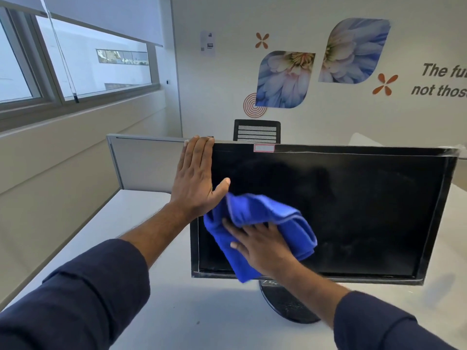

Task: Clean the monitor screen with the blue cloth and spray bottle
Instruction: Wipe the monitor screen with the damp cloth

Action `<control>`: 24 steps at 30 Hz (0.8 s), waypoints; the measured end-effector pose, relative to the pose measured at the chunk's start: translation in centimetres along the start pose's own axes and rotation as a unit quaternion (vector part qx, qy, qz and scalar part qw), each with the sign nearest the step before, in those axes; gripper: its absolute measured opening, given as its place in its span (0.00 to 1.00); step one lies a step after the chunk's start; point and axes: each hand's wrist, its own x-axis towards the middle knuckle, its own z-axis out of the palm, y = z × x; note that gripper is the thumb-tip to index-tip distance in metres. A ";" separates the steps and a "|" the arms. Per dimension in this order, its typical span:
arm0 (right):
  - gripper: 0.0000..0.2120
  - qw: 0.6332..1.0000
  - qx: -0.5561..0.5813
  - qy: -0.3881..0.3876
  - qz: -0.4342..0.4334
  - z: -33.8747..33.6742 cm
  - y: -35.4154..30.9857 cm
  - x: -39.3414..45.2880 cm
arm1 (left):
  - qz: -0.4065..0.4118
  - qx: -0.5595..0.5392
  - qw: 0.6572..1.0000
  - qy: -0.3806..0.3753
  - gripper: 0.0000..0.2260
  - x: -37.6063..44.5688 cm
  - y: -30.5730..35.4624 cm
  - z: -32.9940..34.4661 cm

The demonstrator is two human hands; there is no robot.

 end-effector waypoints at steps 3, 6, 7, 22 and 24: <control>0.23 0.991 0.031 -0.119 -0.059 2.5 -1.7 -3.7 | -0.002 0.008 1.000 -0.002 0.40 0.1 0.1 -0.2; 0.20 0.981 0.030 -0.162 -0.107 3.9 -1.9 -6.2 | -0.007 0.015 1.000 0.000 0.41 0.0 0.4 -0.3; 0.20 0.980 0.030 -0.156 -0.120 4.0 -1.5 -6.8 | -0.009 0.018 1.000 -0.001 0.41 0.0 0.4 -0.3; 0.22 0.984 0.004 -0.156 -0.089 3.4 3.0 -8.0 | -0.013 0.027 1.000 0.000 0.40 -0.2 0.6 -0.6; 0.22 0.989 0.021 -0.136 -0.046 2.4 3.7 -6.9 | -0.006 0.026 1.000 0.000 0.40 -0.1 0.5 -0.6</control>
